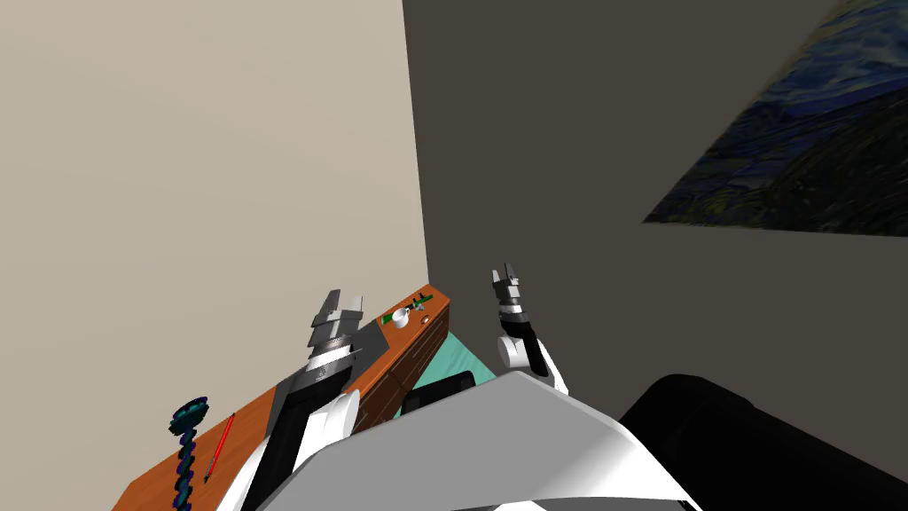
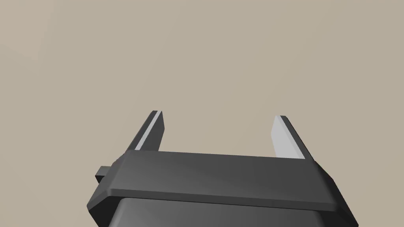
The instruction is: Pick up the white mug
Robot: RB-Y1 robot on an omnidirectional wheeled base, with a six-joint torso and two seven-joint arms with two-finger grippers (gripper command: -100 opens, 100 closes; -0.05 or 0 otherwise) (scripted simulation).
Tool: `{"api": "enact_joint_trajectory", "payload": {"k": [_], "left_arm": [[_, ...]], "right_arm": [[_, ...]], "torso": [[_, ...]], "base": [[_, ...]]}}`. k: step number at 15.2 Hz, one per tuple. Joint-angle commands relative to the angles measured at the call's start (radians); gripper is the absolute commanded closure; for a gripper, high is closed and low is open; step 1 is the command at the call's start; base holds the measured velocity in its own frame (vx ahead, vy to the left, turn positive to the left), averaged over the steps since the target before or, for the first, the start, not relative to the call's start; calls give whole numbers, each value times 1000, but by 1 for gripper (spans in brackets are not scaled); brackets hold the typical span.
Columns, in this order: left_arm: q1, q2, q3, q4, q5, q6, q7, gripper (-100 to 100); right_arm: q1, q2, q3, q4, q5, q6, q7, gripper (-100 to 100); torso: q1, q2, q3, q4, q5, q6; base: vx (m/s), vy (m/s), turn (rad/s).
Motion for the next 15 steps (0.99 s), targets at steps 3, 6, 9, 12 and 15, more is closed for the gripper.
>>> {"api": "enact_joint_trajectory", "payload": {"k": [3, 6, 9, 12, 15], "left_arm": [[-23, 80, 2, 56, 35, 56, -19, -100], [-42, 127, 3, 103, 64, 103, -35, -100], [-66, 175, 5, 160, 100, 161, -55, -100], [-80, 199, 6, 193, 120, 194, -67, -100], [-110, 249, 8, 266, 166, 262, -92, -100]], "right_arm": [[0, 0, 0, 0, 0, 0, 0, 0], [0, 0, 0, 0, 0, 0, 0, 0], [0, 0, 0, 0, 0, 0, 0, 0], [0, 0, 0, 0, 0, 0, 0, 0], [0, 0, 0, 0, 0, 0, 0, 0]], "torso": [[-1, 1, 0, 0, 0, 0], [-2, 1, 0, 0, 0, 0], [-1, 0, 0, 0, 0, 0], [-1, -1, -1, 0, 0, 0], [0, -1, -1, 0, 0, 0]], "base": [[-17, -29, -94], [-9, -31, -84], [8, -20, -107], [11, -13, -92], [15, -13, -103]]}}
